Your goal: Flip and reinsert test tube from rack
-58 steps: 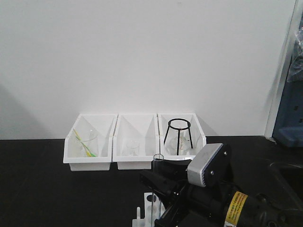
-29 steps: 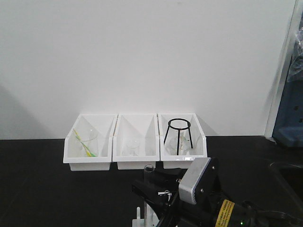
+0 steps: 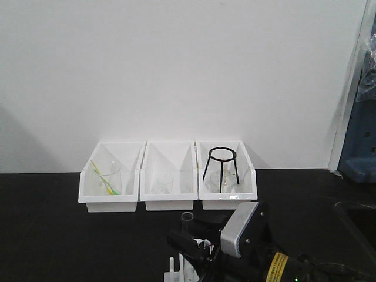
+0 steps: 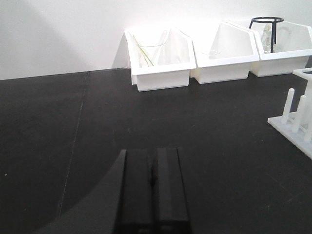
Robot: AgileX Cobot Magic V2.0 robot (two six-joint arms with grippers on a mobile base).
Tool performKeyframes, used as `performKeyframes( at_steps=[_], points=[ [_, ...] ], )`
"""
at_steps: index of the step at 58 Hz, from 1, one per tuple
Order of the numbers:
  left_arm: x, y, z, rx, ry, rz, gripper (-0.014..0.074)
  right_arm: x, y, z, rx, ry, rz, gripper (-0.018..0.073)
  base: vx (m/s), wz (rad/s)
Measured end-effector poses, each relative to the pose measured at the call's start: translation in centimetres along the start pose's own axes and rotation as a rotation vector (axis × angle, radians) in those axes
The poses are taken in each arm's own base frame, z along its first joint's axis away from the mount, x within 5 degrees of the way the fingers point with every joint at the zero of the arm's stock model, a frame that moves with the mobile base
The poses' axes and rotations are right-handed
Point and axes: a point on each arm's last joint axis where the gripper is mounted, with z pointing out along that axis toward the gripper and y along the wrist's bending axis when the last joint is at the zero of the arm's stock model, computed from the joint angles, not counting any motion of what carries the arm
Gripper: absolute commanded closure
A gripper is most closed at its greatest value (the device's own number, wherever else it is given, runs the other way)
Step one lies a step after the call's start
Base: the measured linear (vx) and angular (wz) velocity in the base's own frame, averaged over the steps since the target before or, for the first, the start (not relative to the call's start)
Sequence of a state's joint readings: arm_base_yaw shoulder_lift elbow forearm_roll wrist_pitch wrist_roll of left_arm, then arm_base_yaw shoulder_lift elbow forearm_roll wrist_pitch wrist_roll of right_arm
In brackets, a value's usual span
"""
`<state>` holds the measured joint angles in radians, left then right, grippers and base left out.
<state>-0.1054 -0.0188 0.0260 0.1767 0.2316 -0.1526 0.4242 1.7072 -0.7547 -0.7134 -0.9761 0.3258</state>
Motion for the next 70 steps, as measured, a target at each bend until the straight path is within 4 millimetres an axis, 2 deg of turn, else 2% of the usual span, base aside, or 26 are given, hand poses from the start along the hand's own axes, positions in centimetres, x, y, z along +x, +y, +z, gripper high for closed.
performKeyframes(
  at_steps=[11, 22, 29, 44, 51, 59, 65, 70],
  points=[
    [0.0, 0.0, 0.0, 0.000, 0.000, 0.000, 0.0602, 2.4, 0.1, 0.6, -0.021, 0.030, 0.043, 0.0566, 0.00, 0.00],
    [0.0, 0.0, 0.0, 0.000, 0.000, 0.000, 0.0602, 3.5, 0.0, 0.8, -0.022, 0.054, 0.063, 0.0524, 0.00, 0.00],
    [0.0, 0.0, 0.0, 0.000, 0.000, 0.000, 0.0602, 3.5, 0.0, 0.8, -0.022, 0.054, 0.064, 0.0435, 0.00, 0.00],
    [0.0, 0.0, 0.0, 0.000, 0.000, 0.000, 0.0602, 3.6, 0.0, 0.8, -0.021, 0.059, 0.067, 0.0157, 0.00, 0.00],
    [0.0, 0.0, 0.0, 0.000, 0.000, 0.000, 0.0602, 3.6, 0.0, 0.8, -0.021, 0.059, 0.068, 0.0080, 0.00, 0.00],
    [0.0, 0.0, 0.0, 0.000, 0.000, 0.000, 0.0602, 2.3, 0.0, 0.6, -0.012, 0.039, 0.046, 0.0068, 0.00, 0.00],
    [0.0, 0.0, 0.0, 0.000, 0.000, 0.000, 0.0602, -0.5, -0.1, -0.2, 0.011, -0.005, 0.000, 0.0090, 0.00, 0.00],
    [0.0, 0.0, 0.0, 0.000, 0.000, 0.000, 0.0602, -3.0, -0.2, -1.2, 0.060, -0.015, -0.023, 0.0153, 0.00, 0.00]
  ],
)
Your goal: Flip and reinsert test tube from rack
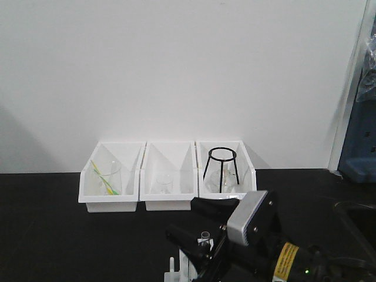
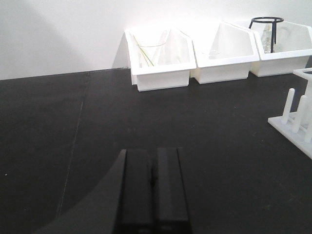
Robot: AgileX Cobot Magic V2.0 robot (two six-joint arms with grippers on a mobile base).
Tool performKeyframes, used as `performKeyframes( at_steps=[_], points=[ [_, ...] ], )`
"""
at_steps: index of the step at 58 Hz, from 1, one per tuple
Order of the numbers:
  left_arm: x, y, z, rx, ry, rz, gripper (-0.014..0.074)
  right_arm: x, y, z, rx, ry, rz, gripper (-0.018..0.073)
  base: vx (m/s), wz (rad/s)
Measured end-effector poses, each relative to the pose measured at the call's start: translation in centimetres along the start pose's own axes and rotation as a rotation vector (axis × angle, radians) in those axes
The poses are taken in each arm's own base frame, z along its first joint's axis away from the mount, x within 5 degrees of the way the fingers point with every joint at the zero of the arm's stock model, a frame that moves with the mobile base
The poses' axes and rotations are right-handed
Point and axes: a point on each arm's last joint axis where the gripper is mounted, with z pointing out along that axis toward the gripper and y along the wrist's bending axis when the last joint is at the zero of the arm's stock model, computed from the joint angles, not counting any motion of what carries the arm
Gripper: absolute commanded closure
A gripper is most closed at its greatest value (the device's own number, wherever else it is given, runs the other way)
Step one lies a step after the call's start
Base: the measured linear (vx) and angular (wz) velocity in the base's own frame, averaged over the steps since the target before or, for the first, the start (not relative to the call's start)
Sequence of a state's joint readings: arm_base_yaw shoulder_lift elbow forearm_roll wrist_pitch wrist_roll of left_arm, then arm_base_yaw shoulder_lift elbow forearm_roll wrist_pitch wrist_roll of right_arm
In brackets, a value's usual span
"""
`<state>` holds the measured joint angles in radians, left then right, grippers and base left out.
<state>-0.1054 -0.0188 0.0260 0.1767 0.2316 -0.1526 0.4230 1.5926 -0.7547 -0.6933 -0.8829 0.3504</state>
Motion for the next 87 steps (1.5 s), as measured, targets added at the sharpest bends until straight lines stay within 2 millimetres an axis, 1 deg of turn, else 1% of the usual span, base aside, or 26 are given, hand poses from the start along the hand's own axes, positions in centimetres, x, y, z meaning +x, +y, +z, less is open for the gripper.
performKeyframes(
  at_steps=[3, 5, 6, 9, 12, 13, 15, 18, 21, 22, 23, 27, 33, 37, 44, 51, 65, 74, 78, 82, 83, 84, 87],
  points=[
    [0.0, 0.0, 0.0, 0.000, 0.000, 0.000, 0.0602, -1.8, -0.2, -0.9, 0.048, 0.013, -0.004, 0.0212, 0.00, 0.00],
    [0.0, 0.0, 0.0, 0.000, 0.000, 0.000, 0.0602, -3.0, -0.2, -1.7, 0.079, 0.016, 0.004, 0.0267, 0.00, 0.00],
    [0.0, 0.0, 0.0, 0.000, 0.000, 0.000, 0.0602, -3.4, -0.3, -2.0, 0.101, 0.038, 0.015, 0.0307, 0.00, 0.00],
    [0.0, 0.0, 0.0, 0.000, 0.000, 0.000, 0.0602, -5.1, -0.4, -3.4, 0.166, 0.062, 0.030, 0.0414, 0.00, 0.00],
    [0.0, 0.0, 0.0, 0.000, 0.000, 0.000, 0.0602, -6.2, -0.6, -4.9, 0.246, 0.115, 0.065, 0.0553, 0.00, 0.00],
    [0.0, 0.0, 0.0, 0.000, 0.000, 0.000, 0.0602, -6.7, -0.6, -5.5, 0.277, 0.132, 0.071, 0.0578, 0.00, 0.00],
    [0.0, 0.0, 0.0, 0.000, 0.000, 0.000, 0.0602, -7.5, -0.6, -6.6, 0.322, 0.146, 0.091, 0.0576, 0.00, 0.00],
    [0.0, 0.0, 0.0, 0.000, 0.000, 0.000, 0.0602, -8.1, -0.6, -8.5, 0.414, 0.200, 0.137, 0.0574, 0.00, 0.00],
    [0.0, 0.0, 0.0, 0.000, 0.000, 0.000, 0.0602, -8.4, -0.2, -10.1, 0.464, 0.220, 0.169, 0.0572, 0.00, 0.00],
    [0.0, 0.0, 0.0, 0.000, 0.000, 0.000, 0.0602, -8.5, 0.2, -11.0, 0.480, 0.217, 0.175, 0.0571, 0.00, 0.00],
    [0.0, 0.0, 0.0, 0.000, 0.000, 0.000, 0.0602, -8.1, 0.3, -11.3, 0.487, 0.230, 0.184, 0.0571, 0.00, 0.00],
    [0.0, 0.0, 0.0, 0.000, 0.000, 0.000, 0.0602, -6.9, 1.8, -13.8, 0.501, 0.239, 0.197, 0.0571, 0.00, 0.00],
    [0.0, 0.0, 0.0, 0.000, 0.000, 0.000, 0.0602, -4.7, 3.6, -16.5, 0.500, 0.248, 0.191, 0.0570, 0.00, 0.00],
    [0.0, 0.0, 0.0, 0.000, 0.000, 0.000, 0.0602, -3.7, 4.5, -17.9, 0.500, 0.241, 0.184, 0.0570, 0.00, 0.00],
    [0.0, 0.0, 0.0, 0.000, 0.000, 0.000, 0.0602, -2.6, 5.6, -19.5, 0.502, 0.215, 0.175, 0.0570, 0.00, 0.00],
    [0.0, 0.0, 0.0, 0.000, 0.000, 0.000, 0.0602, -1.1, 6.3, -20.4, 0.500, 0.228, 0.176, 0.0570, 0.00, 0.00],
    [0.0, 0.0, 0.0, 0.000, 0.000, 0.000, 0.0602, 1.6, 7.0, -21.0, 0.494, 0.298, 0.195, 0.0570, 0.00, 0.00],
    [0.0, 0.0, 0.0, 0.000, 0.000, 0.000, 0.0602, 2.6, 7.3, -21.5, 0.505, 0.321, 0.200, 0.0570, 0.00, 0.00],
    [0.0, 0.0, 0.0, 0.000, 0.000, 0.000, 0.0602, 2.7, 7.4, -22.2, 0.532, 0.294, 0.191, 0.0570, 0.00, 0.00],
    [0.0, 0.0, 0.0, 0.000, 0.000, 0.000, 0.0602, 2.9, 7.5, -23.1, 0.591, 0.253, 0.184, 0.0570, 0.00, 0.00],
    [0.0, 0.0, 0.0, 0.000, 0.000, 0.000, 0.0602, 3.0, 7.5, -23.5, 0.624, 0.227, 0.205, 0.0570, 0.00, 0.00],
    [0.0, 0.0, 0.0, 0.000, 0.000, 0.000, 0.0602, 3.0, 7.5, -23.6, 0.628, 0.229, 0.181, 0.0570, 0.00, 0.00],
    [0.0, 0.0, 0.0, 0.000, 0.000, 0.000, 0.0602, 3.3, 7.5, -24.4, 0.693, 0.192, 0.179, 0.0570, 0.00, 0.00]
  ],
)
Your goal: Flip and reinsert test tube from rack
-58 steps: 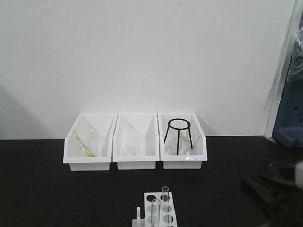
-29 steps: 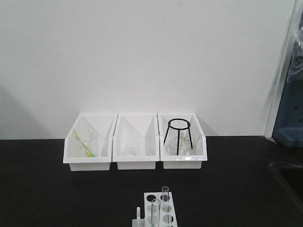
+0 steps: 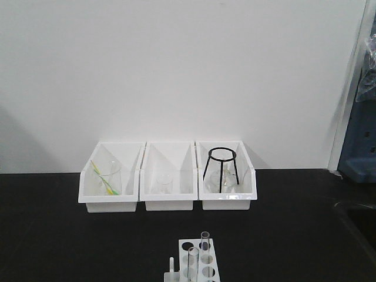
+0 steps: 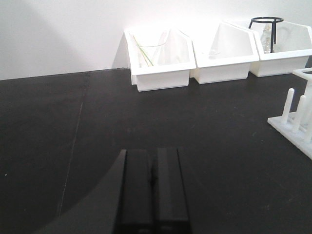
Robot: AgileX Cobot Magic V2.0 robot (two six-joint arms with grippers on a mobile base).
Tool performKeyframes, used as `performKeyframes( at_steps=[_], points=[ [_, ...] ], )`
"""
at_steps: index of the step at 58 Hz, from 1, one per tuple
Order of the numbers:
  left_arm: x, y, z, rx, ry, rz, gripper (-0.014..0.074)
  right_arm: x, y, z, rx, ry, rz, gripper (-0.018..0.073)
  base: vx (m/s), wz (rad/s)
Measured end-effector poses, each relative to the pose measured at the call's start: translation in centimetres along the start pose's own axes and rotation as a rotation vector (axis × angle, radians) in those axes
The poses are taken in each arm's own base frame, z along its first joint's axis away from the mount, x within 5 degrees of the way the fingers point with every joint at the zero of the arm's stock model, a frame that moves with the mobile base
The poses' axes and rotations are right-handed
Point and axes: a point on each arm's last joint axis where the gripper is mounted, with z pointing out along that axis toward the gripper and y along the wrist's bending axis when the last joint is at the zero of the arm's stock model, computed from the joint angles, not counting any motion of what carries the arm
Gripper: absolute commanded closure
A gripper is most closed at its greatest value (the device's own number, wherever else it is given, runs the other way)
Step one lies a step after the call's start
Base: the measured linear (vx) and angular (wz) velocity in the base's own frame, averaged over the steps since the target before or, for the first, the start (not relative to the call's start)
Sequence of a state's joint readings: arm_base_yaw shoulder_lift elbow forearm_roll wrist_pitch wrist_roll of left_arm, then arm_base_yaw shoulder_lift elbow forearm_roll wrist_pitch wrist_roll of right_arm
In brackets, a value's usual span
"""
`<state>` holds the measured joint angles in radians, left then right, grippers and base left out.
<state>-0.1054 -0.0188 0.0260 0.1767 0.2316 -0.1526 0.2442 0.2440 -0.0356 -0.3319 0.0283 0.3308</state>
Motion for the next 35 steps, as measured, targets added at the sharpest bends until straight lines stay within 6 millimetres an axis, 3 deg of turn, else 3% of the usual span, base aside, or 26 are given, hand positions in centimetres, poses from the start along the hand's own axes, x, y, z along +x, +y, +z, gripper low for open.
performKeyframes(
  at_steps=[13, 35],
  points=[
    [0.0, 0.0, 0.0, 0.000, 0.001, 0.000, 0.0602, 1.3, -1.0, -1.8, 0.165, -0.134, 0.082, 0.0570, 0.00, 0.00],
    [0.0, 0.0, 0.0, 0.000, 0.000, 0.000, 0.0602, 1.6, -1.1, -1.9, 0.183, -0.109, 0.093, 0.0570, 0.00, 0.00]
  ],
)
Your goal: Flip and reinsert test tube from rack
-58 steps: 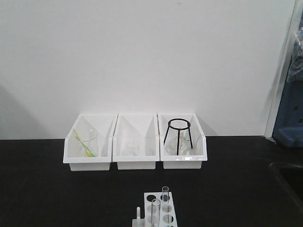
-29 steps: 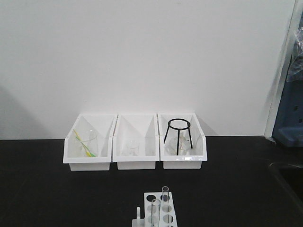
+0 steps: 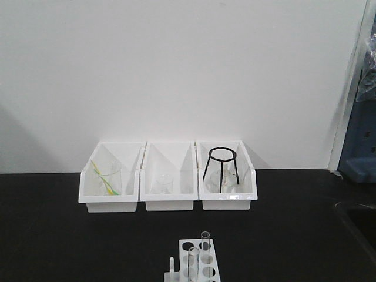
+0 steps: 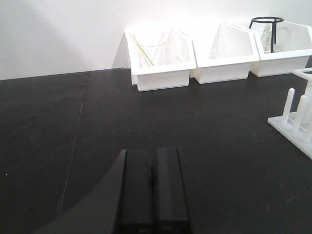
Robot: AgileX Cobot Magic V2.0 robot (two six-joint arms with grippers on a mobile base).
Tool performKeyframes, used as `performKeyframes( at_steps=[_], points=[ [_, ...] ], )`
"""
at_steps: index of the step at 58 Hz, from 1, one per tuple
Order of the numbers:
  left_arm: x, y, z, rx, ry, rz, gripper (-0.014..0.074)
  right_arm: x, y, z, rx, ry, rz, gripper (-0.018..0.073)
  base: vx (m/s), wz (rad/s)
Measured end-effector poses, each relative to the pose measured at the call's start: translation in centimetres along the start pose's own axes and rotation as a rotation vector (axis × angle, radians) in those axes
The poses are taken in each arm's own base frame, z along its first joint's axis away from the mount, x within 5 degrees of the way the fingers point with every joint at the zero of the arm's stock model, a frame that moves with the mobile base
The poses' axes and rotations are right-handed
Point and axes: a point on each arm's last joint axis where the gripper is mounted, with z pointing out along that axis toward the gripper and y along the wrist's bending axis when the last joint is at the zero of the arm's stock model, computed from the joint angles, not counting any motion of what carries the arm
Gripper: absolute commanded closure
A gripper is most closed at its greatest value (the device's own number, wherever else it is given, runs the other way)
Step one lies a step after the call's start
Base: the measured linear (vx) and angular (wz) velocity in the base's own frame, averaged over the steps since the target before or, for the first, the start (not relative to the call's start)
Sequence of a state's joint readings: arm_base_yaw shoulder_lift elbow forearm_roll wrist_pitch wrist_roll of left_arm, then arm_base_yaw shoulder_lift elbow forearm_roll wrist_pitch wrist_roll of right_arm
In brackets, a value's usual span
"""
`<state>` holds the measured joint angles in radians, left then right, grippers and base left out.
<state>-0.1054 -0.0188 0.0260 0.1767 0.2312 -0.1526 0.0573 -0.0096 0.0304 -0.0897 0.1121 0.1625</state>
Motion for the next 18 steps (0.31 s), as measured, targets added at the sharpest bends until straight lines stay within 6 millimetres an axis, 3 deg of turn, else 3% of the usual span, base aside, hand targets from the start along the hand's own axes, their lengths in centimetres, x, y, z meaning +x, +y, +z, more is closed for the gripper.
performKeyframes(
  at_steps=[18],
  points=[
    [0.00, 0.00, 0.00, 0.000, 0.000, 0.000, 0.0602, 0.00, 0.00, 0.00, 0.000, 0.000, 0.000, 0.0570, 0.00, 0.00]
  ],
)
